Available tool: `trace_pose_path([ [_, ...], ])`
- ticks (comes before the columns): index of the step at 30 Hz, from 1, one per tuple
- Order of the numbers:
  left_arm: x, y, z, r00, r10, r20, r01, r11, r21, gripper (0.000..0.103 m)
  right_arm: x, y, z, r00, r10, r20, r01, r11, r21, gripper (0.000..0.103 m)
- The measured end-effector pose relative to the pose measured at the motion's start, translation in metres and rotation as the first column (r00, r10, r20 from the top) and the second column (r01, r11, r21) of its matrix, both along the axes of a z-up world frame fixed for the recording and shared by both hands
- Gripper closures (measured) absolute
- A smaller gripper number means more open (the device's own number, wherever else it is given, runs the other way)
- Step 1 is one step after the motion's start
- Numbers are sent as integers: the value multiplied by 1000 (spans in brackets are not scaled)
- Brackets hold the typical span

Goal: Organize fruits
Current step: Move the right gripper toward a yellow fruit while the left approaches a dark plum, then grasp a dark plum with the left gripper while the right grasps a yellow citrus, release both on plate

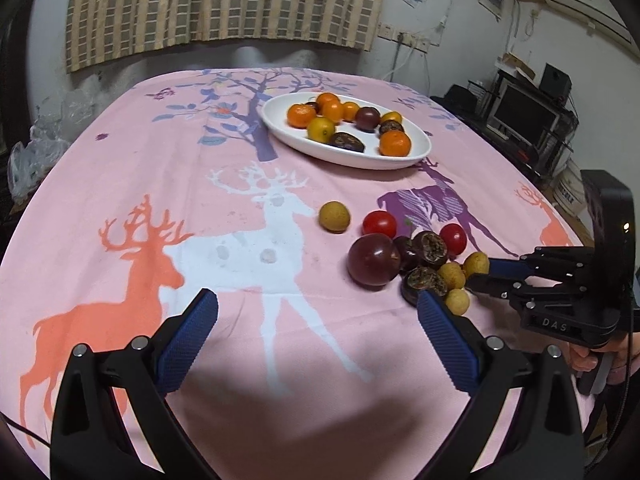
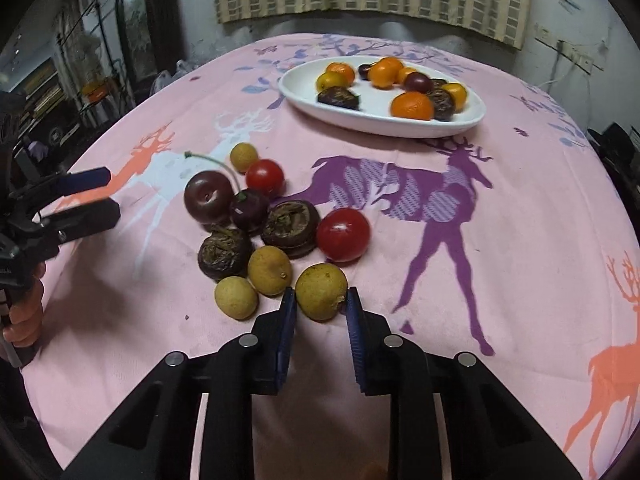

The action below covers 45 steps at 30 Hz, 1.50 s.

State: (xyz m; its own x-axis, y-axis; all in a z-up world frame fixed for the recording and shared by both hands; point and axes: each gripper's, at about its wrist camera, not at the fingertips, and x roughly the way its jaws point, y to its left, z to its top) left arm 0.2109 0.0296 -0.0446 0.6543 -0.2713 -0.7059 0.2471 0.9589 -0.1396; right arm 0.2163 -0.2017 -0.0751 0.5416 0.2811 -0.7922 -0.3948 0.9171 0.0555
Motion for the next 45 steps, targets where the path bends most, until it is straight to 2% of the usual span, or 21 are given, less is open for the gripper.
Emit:
trace_pose_path([
  [1, 3, -4, 0, 1000, -21, -3, 21, 1000, 1, 11, -2, -4, 3, 1000, -13, 4, 13, 1000, 25, 78],
  [3, 12, -14, 0, 996, -85, -22, 85, 996, 4, 28, -9, -10, 7, 1000, -25, 15, 24, 998, 63, 77],
  [7, 30, -38, -12, 984, -170, -57, 174, 982, 80, 50, -17, -15, 8, 1000, -24, 6, 24, 997, 78, 77],
  [9, 35, -43, -16, 979, -191, -72, 197, 977, 87, 52, -18, -18, 8, 1000, -26, 6, 25, 996, 84, 77],
  [16, 49, -47, -25, 974, -201, -103, 209, 975, 75, 52, -18, -20, 8, 1000, -27, 8, 26, 994, 107, 77],
  [20, 51, -51, -27, 969, -222, -111, 231, 971, 69, 63, -19, -23, 10, 999, -28, 16, 26, 992, 121, 77],
  [25, 48, -49, -23, 971, -215, -107, 223, 972, 77, 64, -14, -26, 19, 999, -24, 34, 19, 987, 157, 77],
  [29, 57, -37, 10, 974, -219, -62, 222, 975, 34, 64, 11, -34, 43, 992, -69, 107, 45, 976, 215, 77],
  [34, 115, -45, 47, 982, -191, 7, 191, 981, 39, 64, 81, -32, 62, 974, -132, 186, 83, 966, 246, 77],
  [36, 146, -54, 49, 983, -183, -2, 183, 983, 36, 64, 121, -26, 61, 970, -145, 194, 97, 966, 240, 77],
  [41, 220, -80, 34, 988, -147, -48, 150, 986, 72, 64, 181, -16, 46, 969, -157, 190, 111, 967, 230, 76],
  [42, 231, -84, 30, 990, -133, -56, 137, 987, 84, 60, 189, -14, 42, 970, -156, 187, 112, 968, 226, 69],
  [43, 241, -87, 27, 993, -96, -61, 103, 989, 111, 52, 193, -13, 39, 969, -164, 186, 124, 969, 212, 57],
  [44, 248, -86, 26, 997, -32, -68, 41, 988, 149, 37, 194, -15, 38, 967, -175, 187, 136, 970, 203, 46],
  [45, 250, -83, 26, 997, 8, -80, 5, 987, 159, 18, 190, -17, 38, 966, -178, 187, 139, 969, 205, 43],
])
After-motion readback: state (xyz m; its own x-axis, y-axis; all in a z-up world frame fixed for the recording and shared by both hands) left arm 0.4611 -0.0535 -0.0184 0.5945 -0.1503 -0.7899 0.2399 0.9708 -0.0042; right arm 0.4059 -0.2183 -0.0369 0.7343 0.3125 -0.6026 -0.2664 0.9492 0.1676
